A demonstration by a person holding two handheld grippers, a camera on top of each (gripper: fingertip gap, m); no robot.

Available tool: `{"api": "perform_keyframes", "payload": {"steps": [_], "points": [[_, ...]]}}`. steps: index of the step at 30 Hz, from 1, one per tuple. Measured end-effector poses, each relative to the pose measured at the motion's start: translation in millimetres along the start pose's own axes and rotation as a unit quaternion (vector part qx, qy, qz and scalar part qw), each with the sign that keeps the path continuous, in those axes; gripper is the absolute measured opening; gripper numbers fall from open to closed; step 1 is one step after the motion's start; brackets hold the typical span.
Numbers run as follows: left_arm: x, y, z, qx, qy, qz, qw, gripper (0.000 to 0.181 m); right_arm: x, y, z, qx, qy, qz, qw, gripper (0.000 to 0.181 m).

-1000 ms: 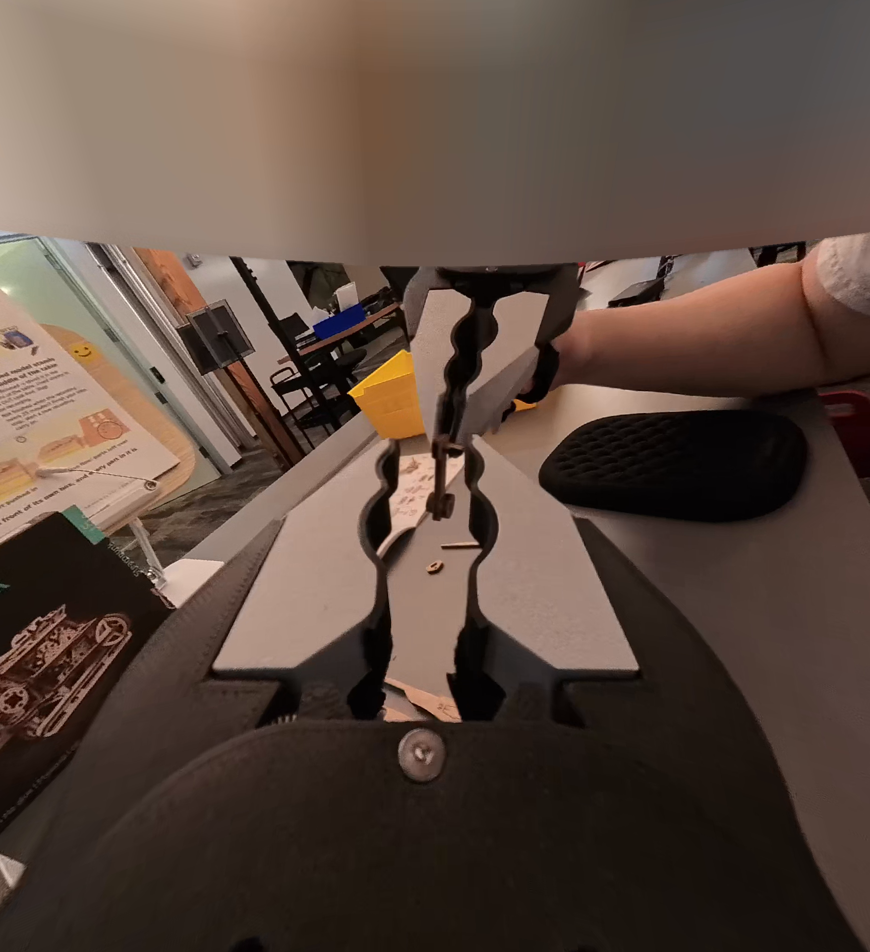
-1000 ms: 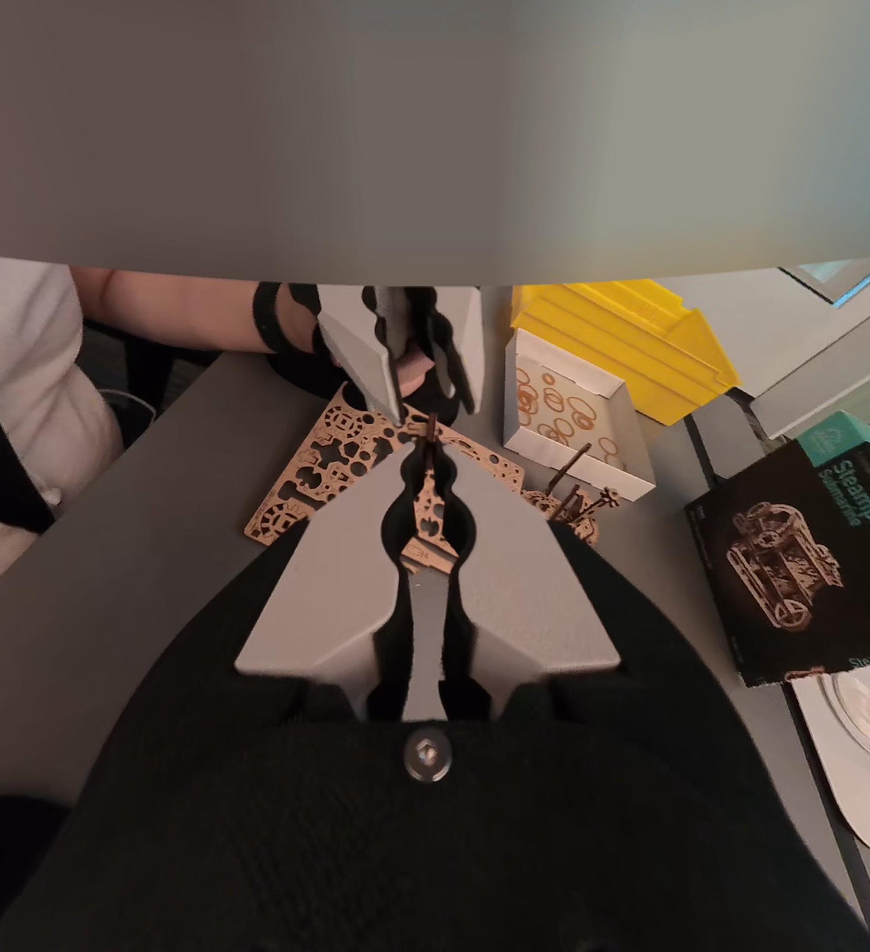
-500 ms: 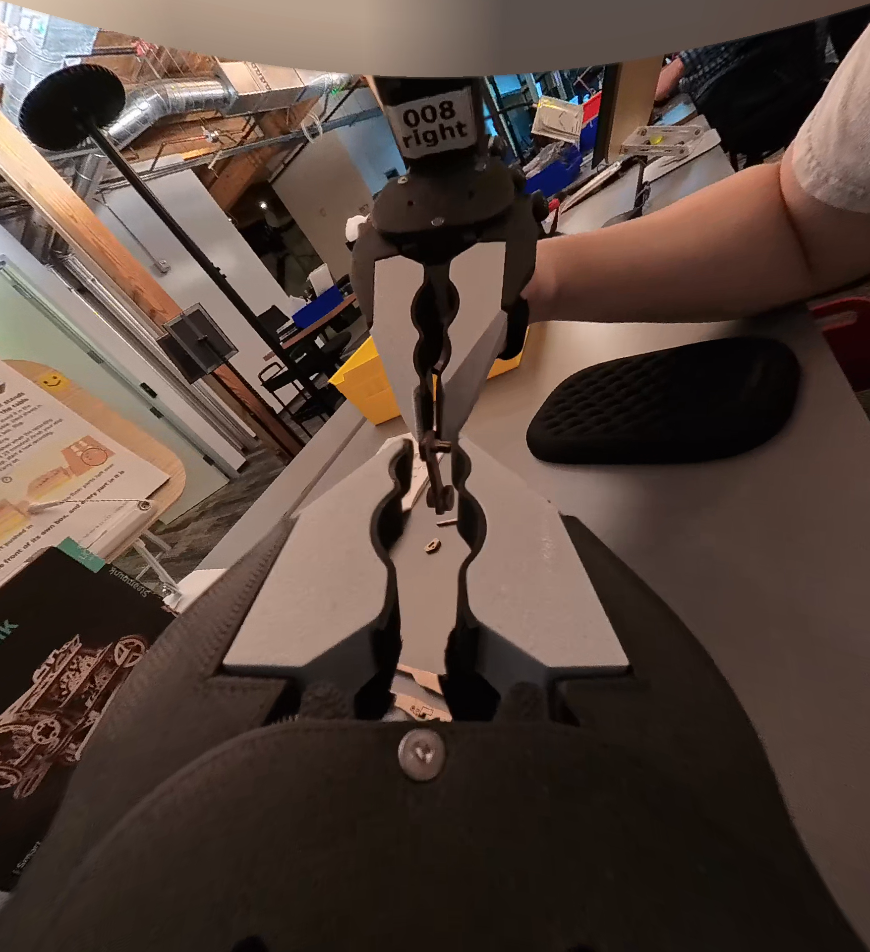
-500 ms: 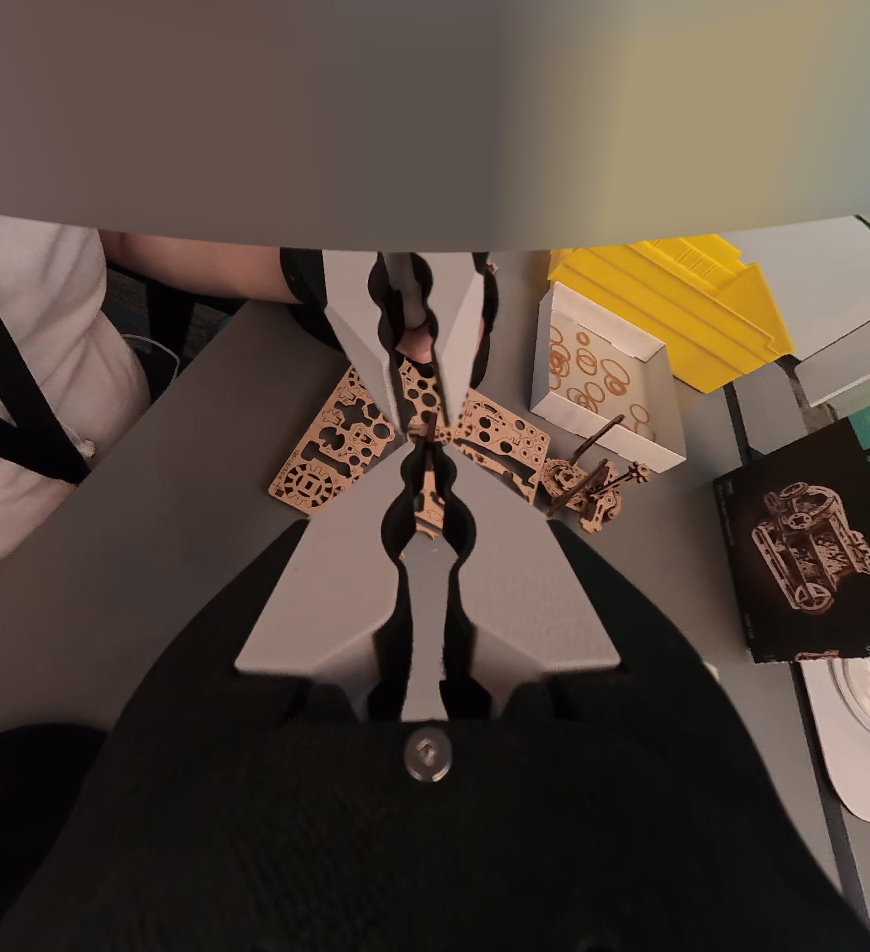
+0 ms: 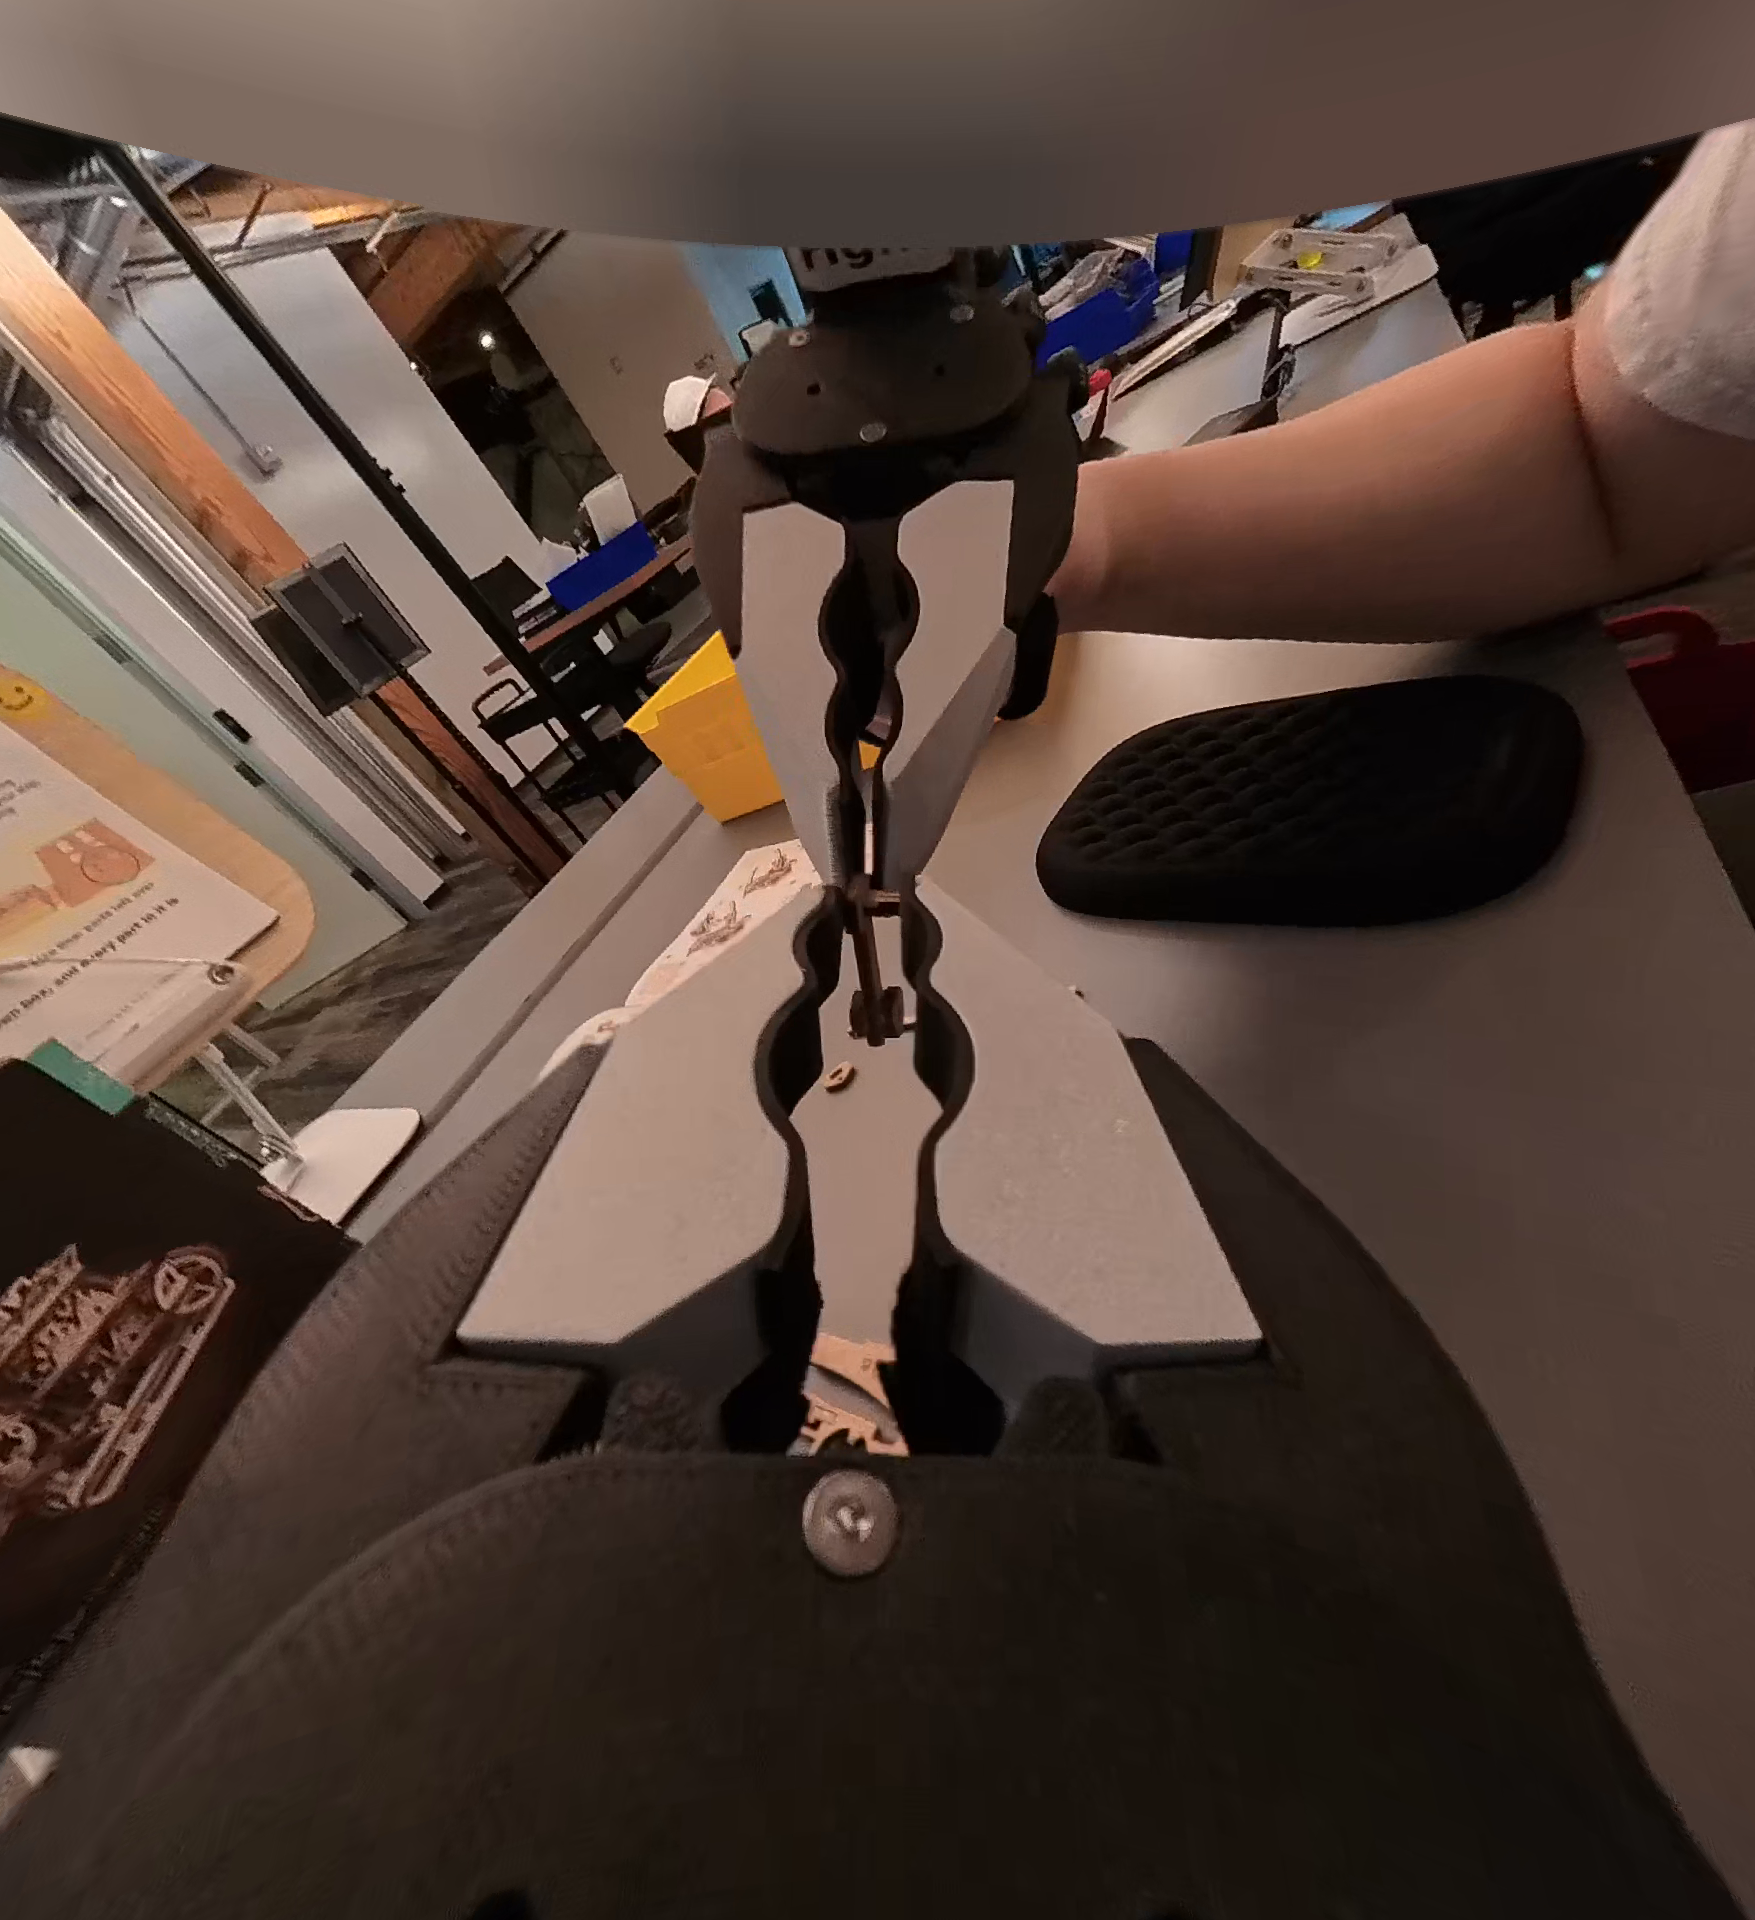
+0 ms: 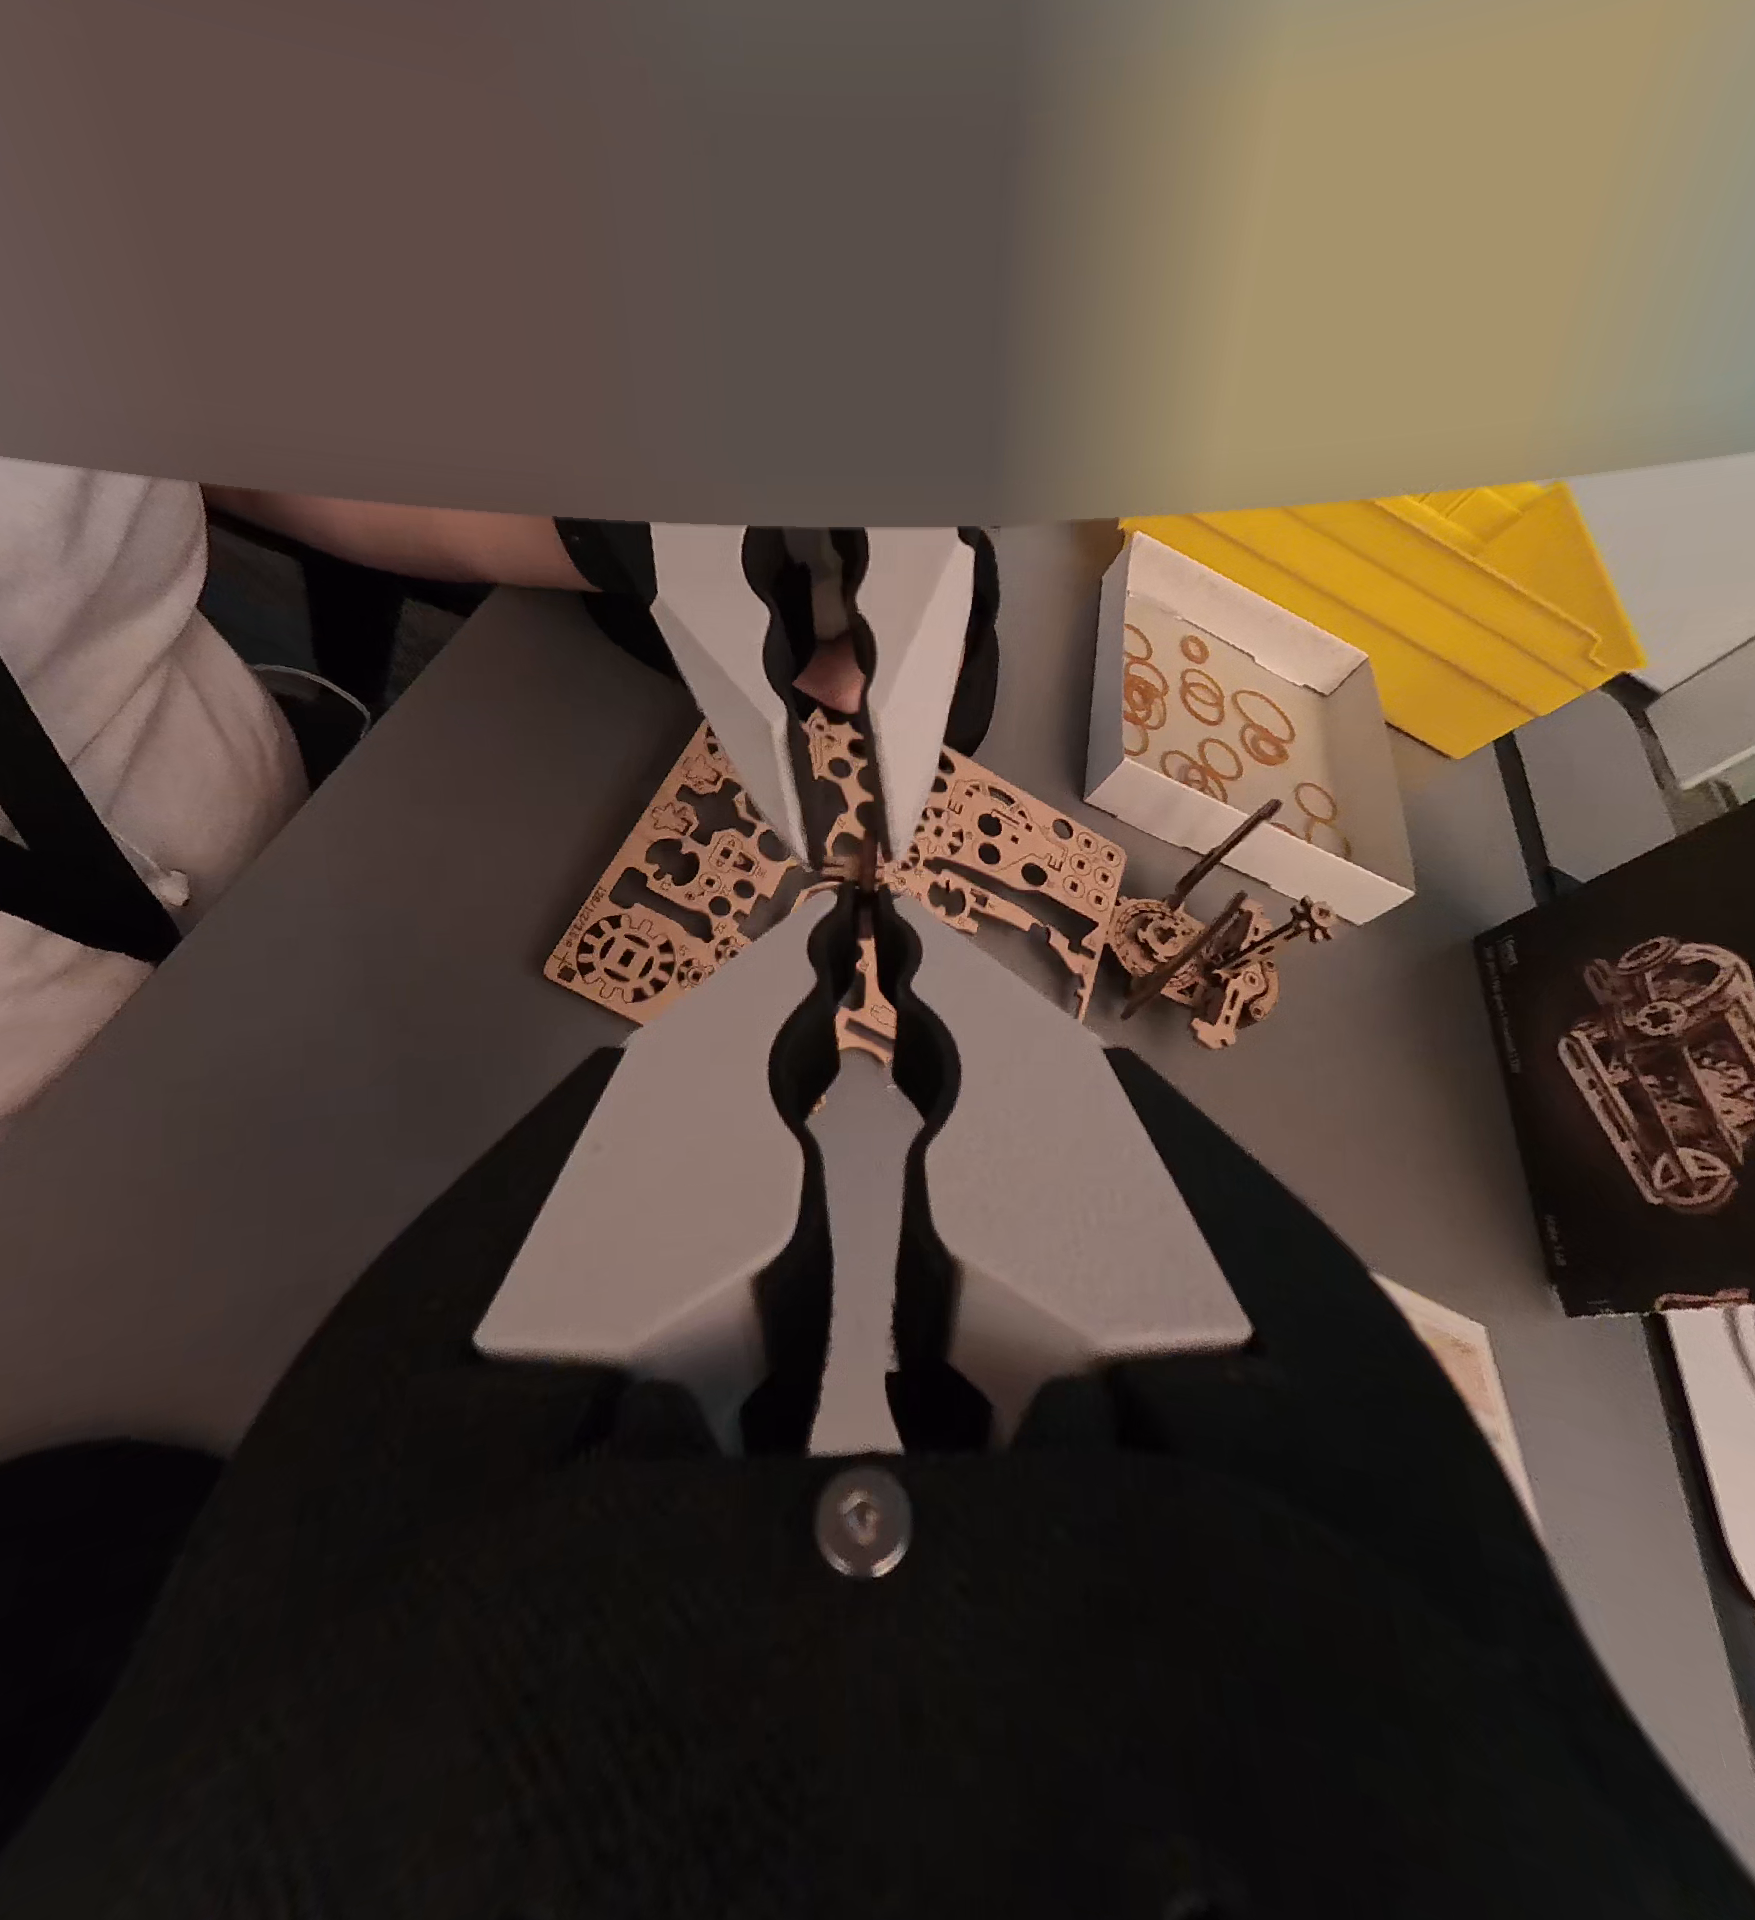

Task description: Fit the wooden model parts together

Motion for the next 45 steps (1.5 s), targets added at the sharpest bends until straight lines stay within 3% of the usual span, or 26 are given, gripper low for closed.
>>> {"api": "perform_keyframes", "payload": {"steps": [4,11,21,24,26,28,30,32,39,45], "points": [[5,-8,4,-0.061,-0.014,0.006,0.998,0.033,0,11,16,0.049,0.016,-0.026,0.998,0.000],[17,-28,8,-0.193,-0.020,0.097,0.976,0.024,-14,25,25,0.107,0.105,-0.067,0.986,0.000],[54,-39,2,-0.136,-0.081,0.116,0.981,0.000,-18,35,50,0.132,0.126,-0.035,0.983,0.000],[62,-57,2,-0.189,-0.079,0.108,0.973,0.000,-36,47,67,0.140,0.112,0.041,0.983,0.017],[65,-79,8,-0.274,-0.063,0.094,0.955,0.000,-50,51,81,0.157,0.106,0.066,0.980,0.016],[69,-98,17,-0.377,-0.039,0.122,0.917,0.000,-57,52,97,0.176,0.098,0.080,0.976,0.016],[76,-107,26,-0.453,-0.019,0.159,0.877,0.000,-55,50,107,0.190,0.102,0.087,0.973,0.015],[83,-110,37,-0.492,-0.023,0.164,0.855,0.000,-48,51,112,0.202,0.096,0.096,0.970,0.015],[95,-98,52,-0.508,-0.070,0.160,0.843,0.000,-22,47,114,0.194,0.058,0.073,0.977,0.014],[100,-98,66,-0.532,-0.100,0.127,0.831,0.000,-22,64,115,0.178,0.040,0.084,0.980,0.015]]}}
Point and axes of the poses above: each gripper's, where its closed fingertips meet, x out along the fingers, z out of its underside, y = z × x across the jaws, the point moved 6 cm from there along -x, back along the fingers, and after that the axes turned 15 degrees about -y, right-handed, at the moved point
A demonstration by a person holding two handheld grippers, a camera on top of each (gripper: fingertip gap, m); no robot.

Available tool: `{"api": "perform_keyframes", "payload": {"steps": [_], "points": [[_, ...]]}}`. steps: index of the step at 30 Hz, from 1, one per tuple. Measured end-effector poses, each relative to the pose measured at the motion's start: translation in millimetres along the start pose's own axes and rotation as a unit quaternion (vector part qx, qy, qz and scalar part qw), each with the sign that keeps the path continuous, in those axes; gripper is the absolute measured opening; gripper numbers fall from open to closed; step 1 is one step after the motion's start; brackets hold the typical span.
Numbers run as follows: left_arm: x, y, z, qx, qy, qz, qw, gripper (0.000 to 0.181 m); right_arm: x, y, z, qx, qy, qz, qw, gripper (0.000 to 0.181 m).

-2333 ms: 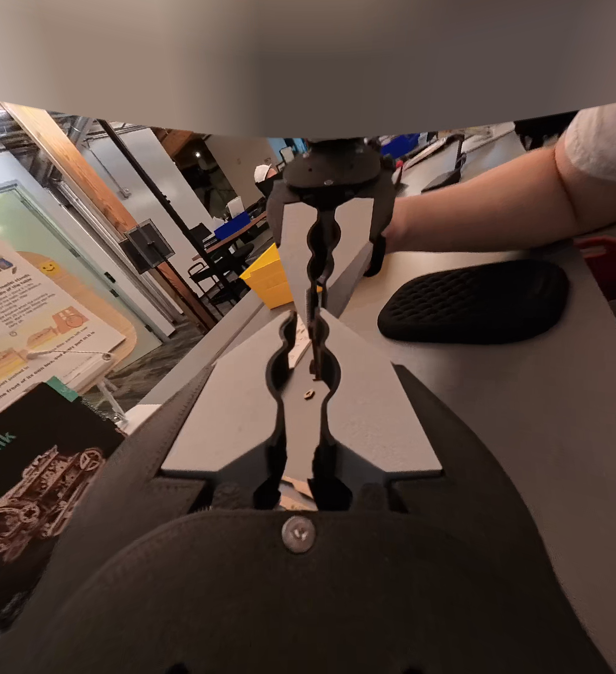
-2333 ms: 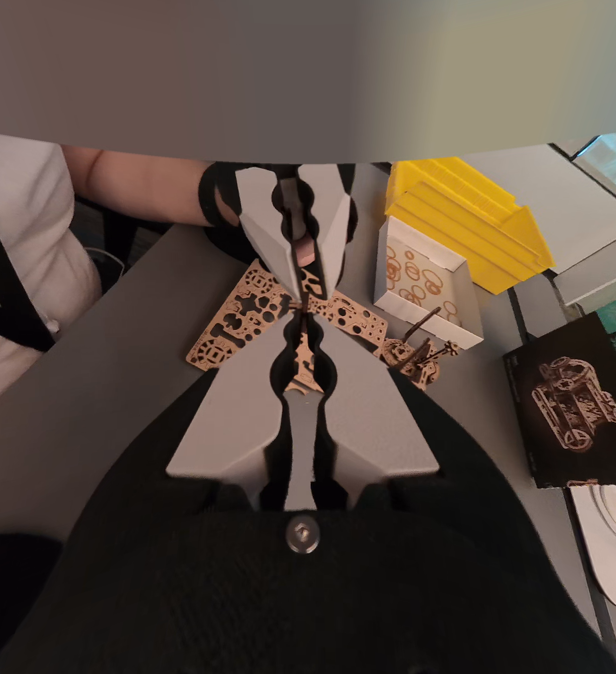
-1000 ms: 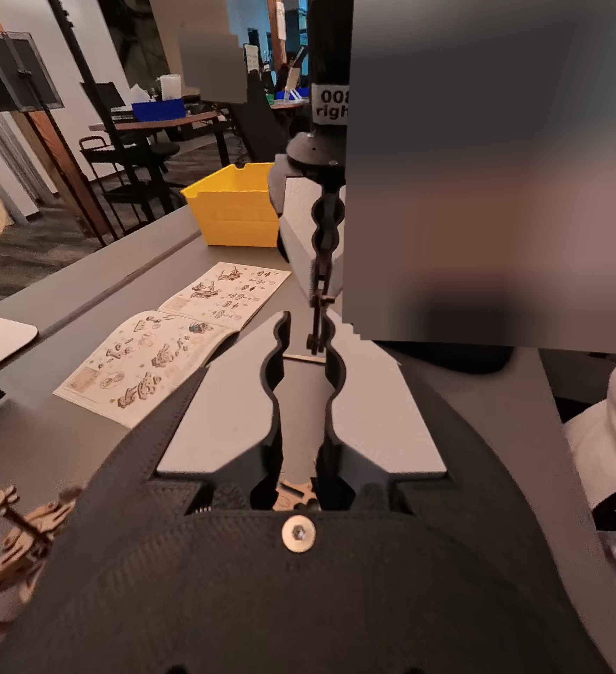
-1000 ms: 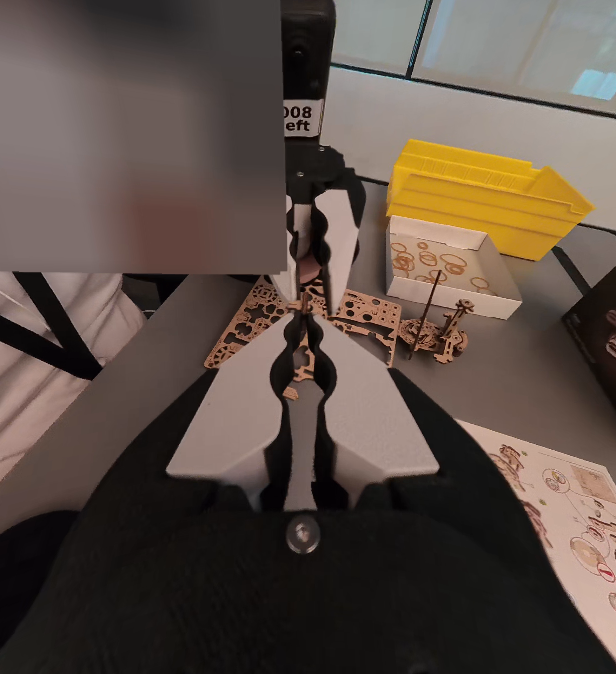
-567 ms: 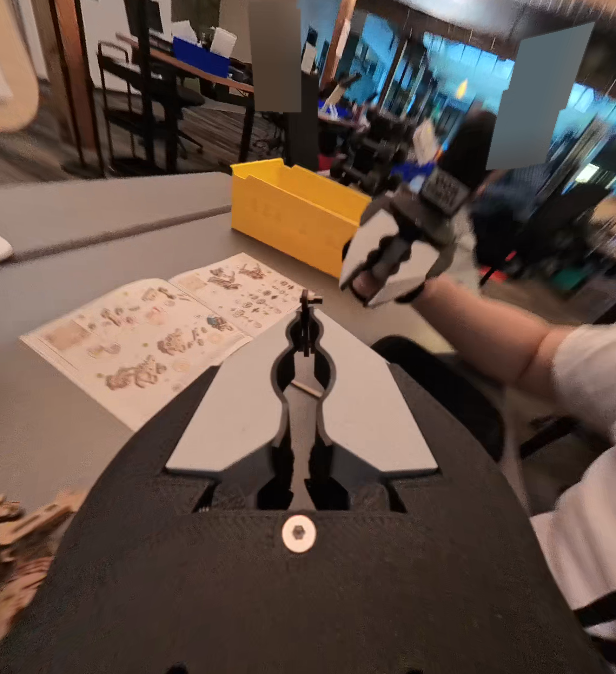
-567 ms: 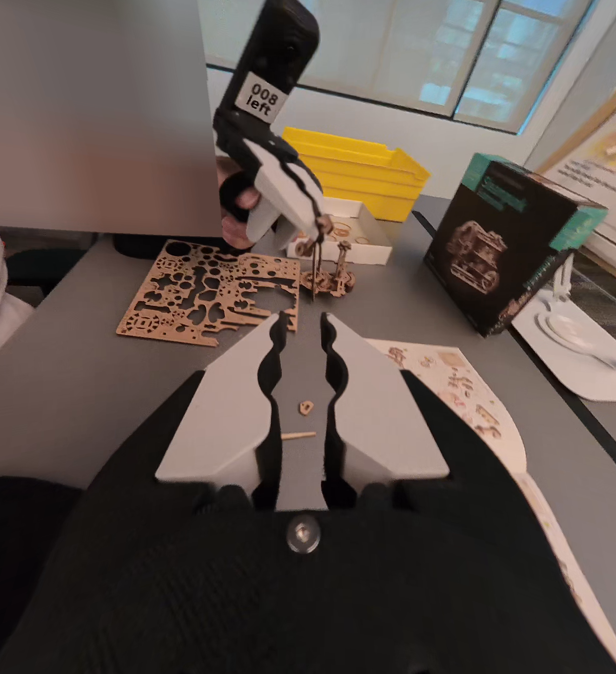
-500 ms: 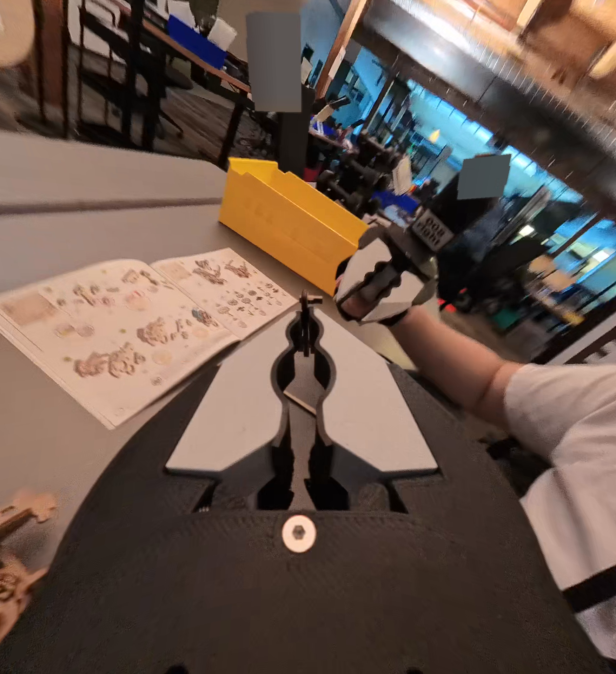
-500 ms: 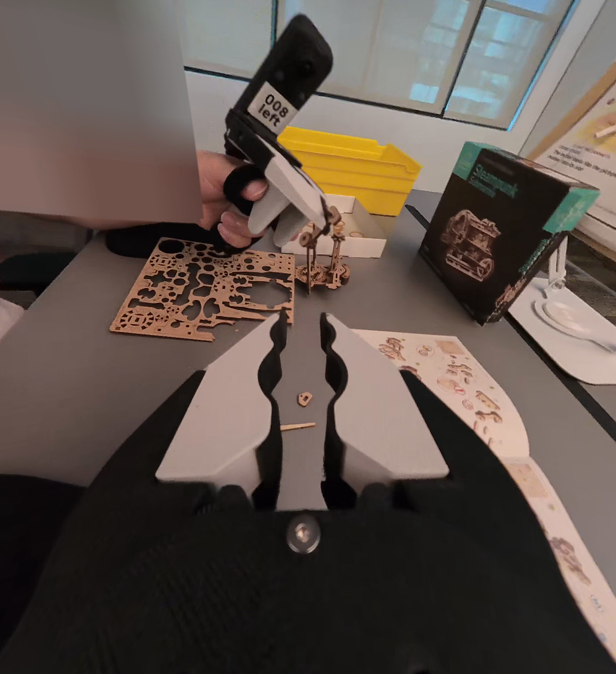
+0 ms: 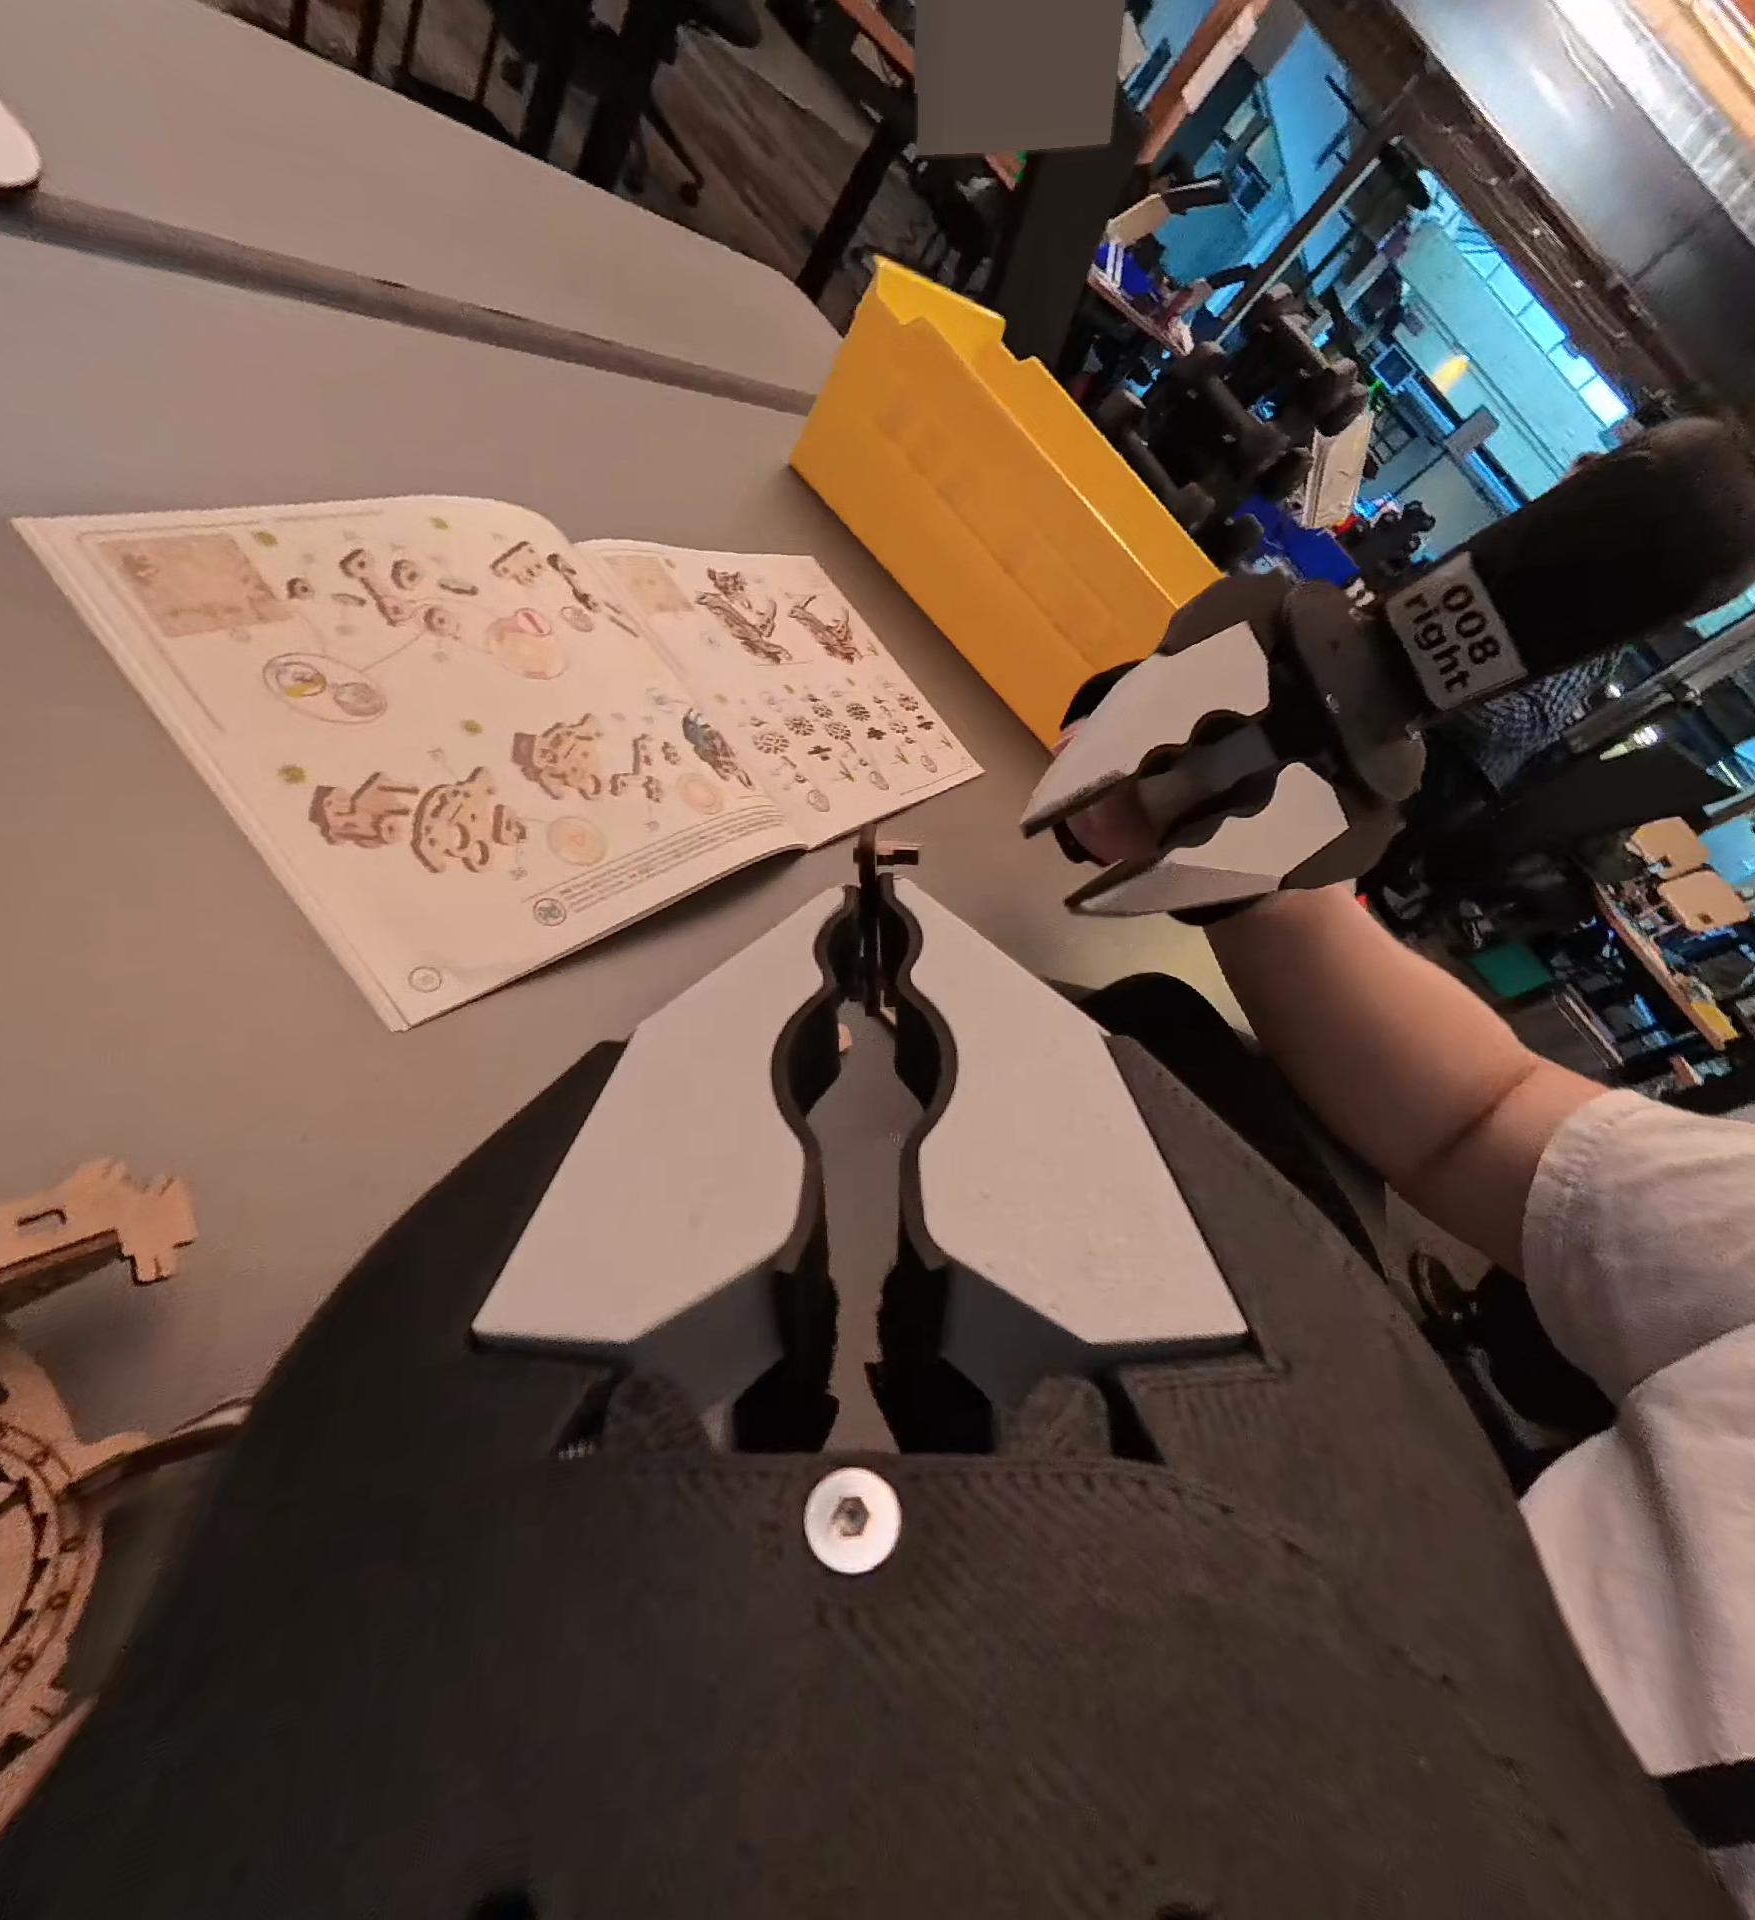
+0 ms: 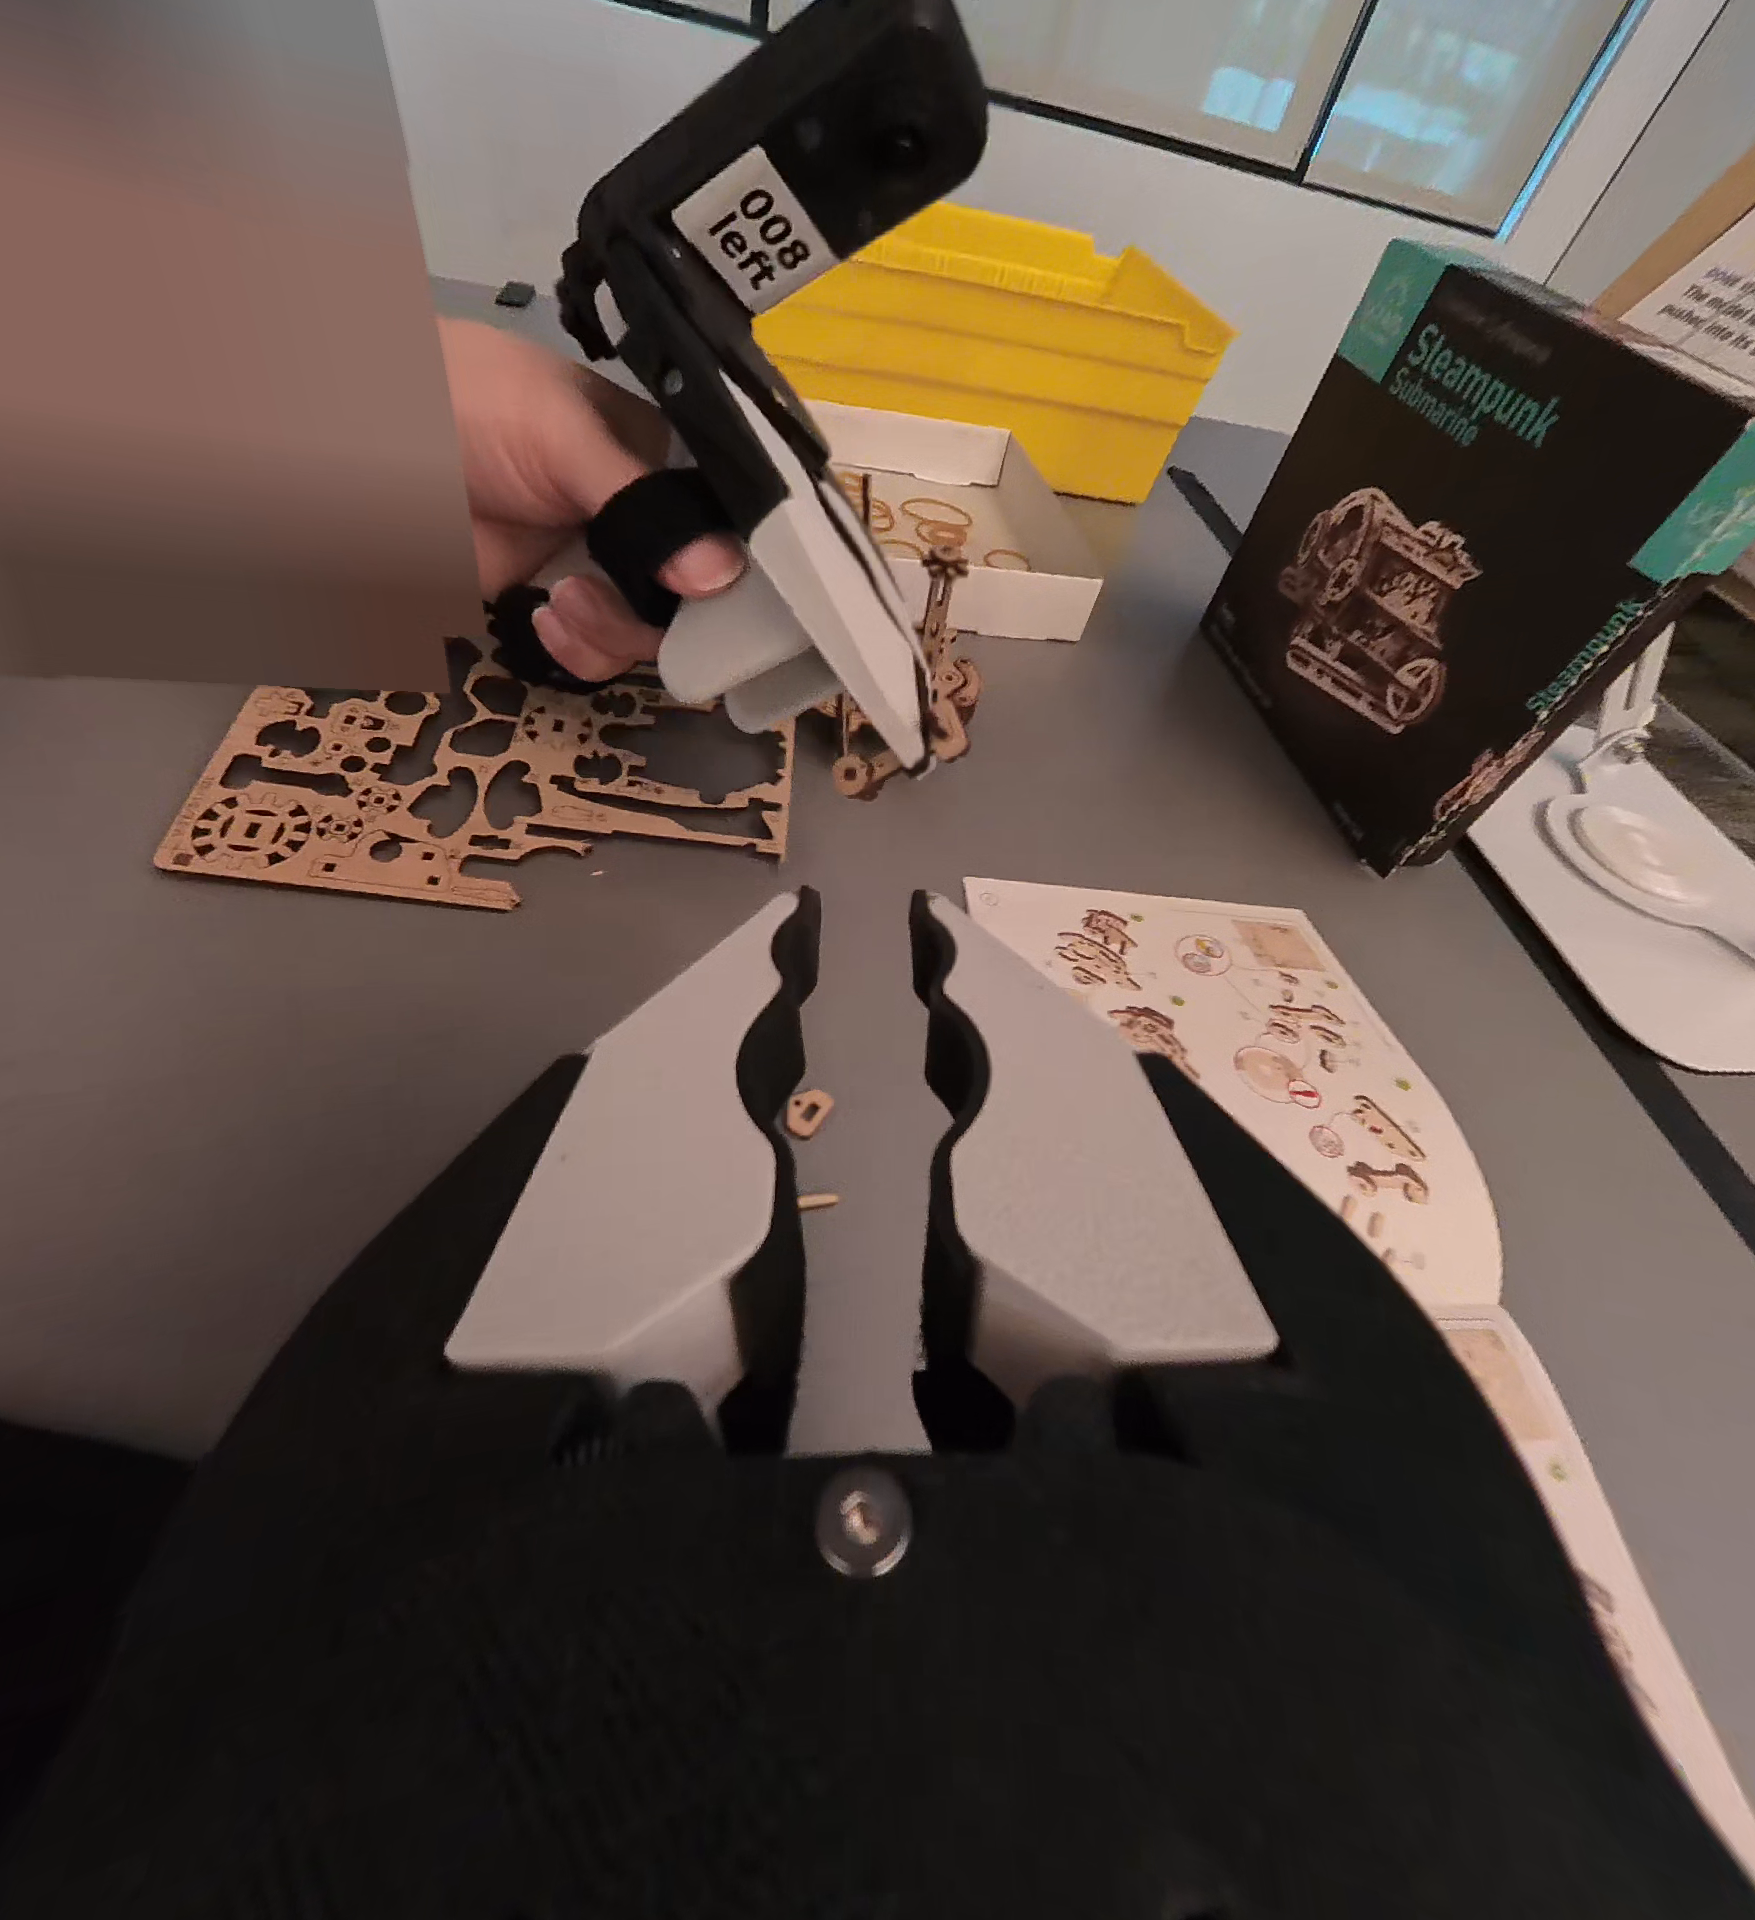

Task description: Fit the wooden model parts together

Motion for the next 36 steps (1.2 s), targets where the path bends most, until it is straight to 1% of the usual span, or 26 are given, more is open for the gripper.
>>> {"api": "perform_keyframes", "payload": {"steps": [5,10,13,15,18,20,22,25,26,29,31,32,36], "points": [[8,-2,-2,0.007,-0.001,-0.037,0.999,0.000,9,0,13,-0.026,0.003,0.046,0.999,0.015],[22,11,-1,0.042,-0.024,-0.030,0.998,0.000,13,-7,17,-0.066,0.008,0.087,0.994,0.018],[25,11,6,0.027,-0.020,-0.014,0.999,0.000,18,-13,16,-0.100,-0.007,0.096,0.990,0.022],[24,9,12,0.022,-0.020,-0.015,0.999,0.000,19,-18,5,-0.111,-0.004,0.091,0.990,0.025],[22,3,18,0.017,-0.025,-0.020,0.999,0.000,24,-28,-13,-0.083,-0.011,0.029,0.996,0.034],[20,-1,18,0.008,-0.027,-0.013,1.000,0.000,30,-31,-15,-0.064,0.004,0.016,0.998,0.035],[21,-7,19,0.005,-0.033,-0.018,0.999,0.000,35,-31,-4,-0.067,0.018,0.036,0.997,0.032],[19,-9,20,-0.012,-0.029,-0.006,0.999,0.000,39,-26,11,-0.075,-0.020,0.051,0.996,0.032],[18,-9,20,-0.014,-0.031,-0.002,0.999,0.000,38,-25,12,-0.071,-0.018,0.056,0.996,0.032],[15,-10,19,-0.012,-0.029,-0.003,0.999,0.000,38,-20,17,-0.047,-0.026,0.054,0.997,0.030],[15,-9,19,-0.018,-0.028,0.005,0.999,0.000,41,-12,25,-0.017,-0.059,0.063,0.996,0.024],[15,-9,20,-0.020,-0.028,0.008,0.999,0.000,42,-8,28,-0.001,-0.072,0.068,0.995,0.024],[15,-5,20,-0.017,-0.027,0.013,0.999,0.000,39,1,32,0.036,-0.070,0.074,0.994,0.023]]}}
Point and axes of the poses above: each gripper's, where its closed fingertips meet, x out along the fingers, z out of its underside, y = z × x across the jaws, the point moved 6 cm from there along -x, back along the fingers, and after that the axes turned 15 degrees about -y, right-handed, at the moved point
